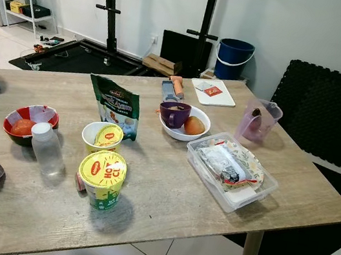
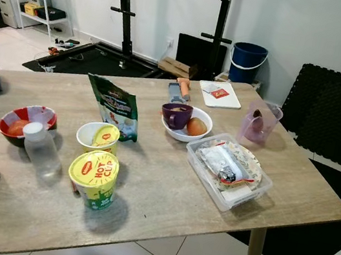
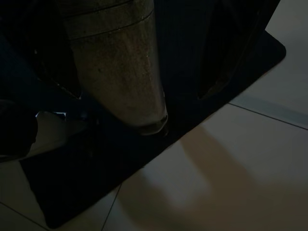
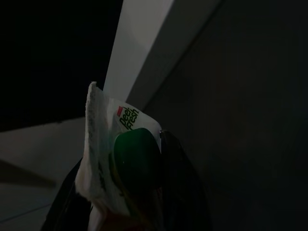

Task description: Restocking fridge

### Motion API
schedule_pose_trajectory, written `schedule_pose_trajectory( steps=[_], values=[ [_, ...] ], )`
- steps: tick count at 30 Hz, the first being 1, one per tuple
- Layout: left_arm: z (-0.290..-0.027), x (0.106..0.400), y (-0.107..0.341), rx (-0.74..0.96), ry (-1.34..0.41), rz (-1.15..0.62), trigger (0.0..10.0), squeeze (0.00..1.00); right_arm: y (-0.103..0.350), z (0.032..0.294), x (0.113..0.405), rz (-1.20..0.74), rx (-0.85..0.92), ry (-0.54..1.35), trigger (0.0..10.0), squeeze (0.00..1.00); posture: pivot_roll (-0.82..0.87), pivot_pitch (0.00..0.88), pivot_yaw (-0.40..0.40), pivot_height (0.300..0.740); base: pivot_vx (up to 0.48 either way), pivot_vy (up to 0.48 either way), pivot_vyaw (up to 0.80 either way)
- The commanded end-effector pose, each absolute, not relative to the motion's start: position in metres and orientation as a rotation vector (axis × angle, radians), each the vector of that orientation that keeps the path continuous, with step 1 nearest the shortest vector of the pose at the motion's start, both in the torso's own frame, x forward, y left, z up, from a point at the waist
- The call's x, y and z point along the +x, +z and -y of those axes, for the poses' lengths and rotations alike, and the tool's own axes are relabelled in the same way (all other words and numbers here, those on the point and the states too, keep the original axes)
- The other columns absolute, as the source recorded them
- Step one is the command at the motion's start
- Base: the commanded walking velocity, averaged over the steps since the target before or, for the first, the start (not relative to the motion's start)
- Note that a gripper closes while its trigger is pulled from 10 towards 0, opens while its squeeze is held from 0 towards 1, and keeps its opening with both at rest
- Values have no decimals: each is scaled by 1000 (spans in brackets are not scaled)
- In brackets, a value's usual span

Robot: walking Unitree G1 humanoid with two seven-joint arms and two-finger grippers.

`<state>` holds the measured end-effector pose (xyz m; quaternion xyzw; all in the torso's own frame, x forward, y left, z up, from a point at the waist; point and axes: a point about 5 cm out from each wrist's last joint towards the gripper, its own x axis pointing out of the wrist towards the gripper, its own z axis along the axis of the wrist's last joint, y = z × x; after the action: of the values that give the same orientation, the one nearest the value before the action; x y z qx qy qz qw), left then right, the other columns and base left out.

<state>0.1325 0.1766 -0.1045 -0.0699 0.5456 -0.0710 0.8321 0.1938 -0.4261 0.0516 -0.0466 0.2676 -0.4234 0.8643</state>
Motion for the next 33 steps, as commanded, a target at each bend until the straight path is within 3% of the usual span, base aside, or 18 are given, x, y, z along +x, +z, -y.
schedule_pose_trajectory(
  steps=[1, 15, 16, 17, 18, 21, 22, 28, 33],
  values=[
    [-176, 130, -105, -154, -145, -1160, 10000, 0, 41, 420, 189, -585, -78, -888, 10000, 0, -27, 0, -11, 740, 0, 0, 0],
    [-175, 129, -106, -149, -146, -1162, 10000, 0, -43, 339, 162, -847, 91, -663, 10000, 0, -28, 0, -11, 740, 0, 0, 0],
    [-175, 129, -106, -147, -146, -1163, 10000, 0, -48, 331, 160, -864, 106, -638, 3137, 0, -27, 0, -11, 740, 0, 0, 0],
    [-175, 129, -106, -147, -146, -1163, 10000, 0, -51, 326, 159, -872, 116, -622, 3137, 0, -27, 0, -11, 740, 0, 0, 0],
    [-175, 129, -106, -145, -146, -1164, 10000, 0, -55, 320, 158, -884, 130, -605, 0, 0, -26, 0, -7, 740, 0, 0, 0],
    [-176, 129, -106, -144, -147, -1164, 10000, 0, -60, 312, 156, -908, 134, -573, 0, 0, -24, 0, -7, 740, 0, 0, 0],
    [-176, 129, -106, -141, -147, -1164, 10000, 0, -63, 307, 155, -926, 131, -554, 10000, 0, -26, 0, -6, 740, 0, 0, 0],
    [-177, 131, -105, -136, -147, -1160, 10000, 0, -72, 293, 149, -984, 121, -495, 10000, 0, -25, 0, -8, 740, 0, 0, 0],
    [-177, 132, -105, -134, -149, -1159, 10000, 0, -79, 281, 144, -1034, 105, -447, 10000, 0, -25, 0, -8, 740, 0, 0, -711]
  ],
)
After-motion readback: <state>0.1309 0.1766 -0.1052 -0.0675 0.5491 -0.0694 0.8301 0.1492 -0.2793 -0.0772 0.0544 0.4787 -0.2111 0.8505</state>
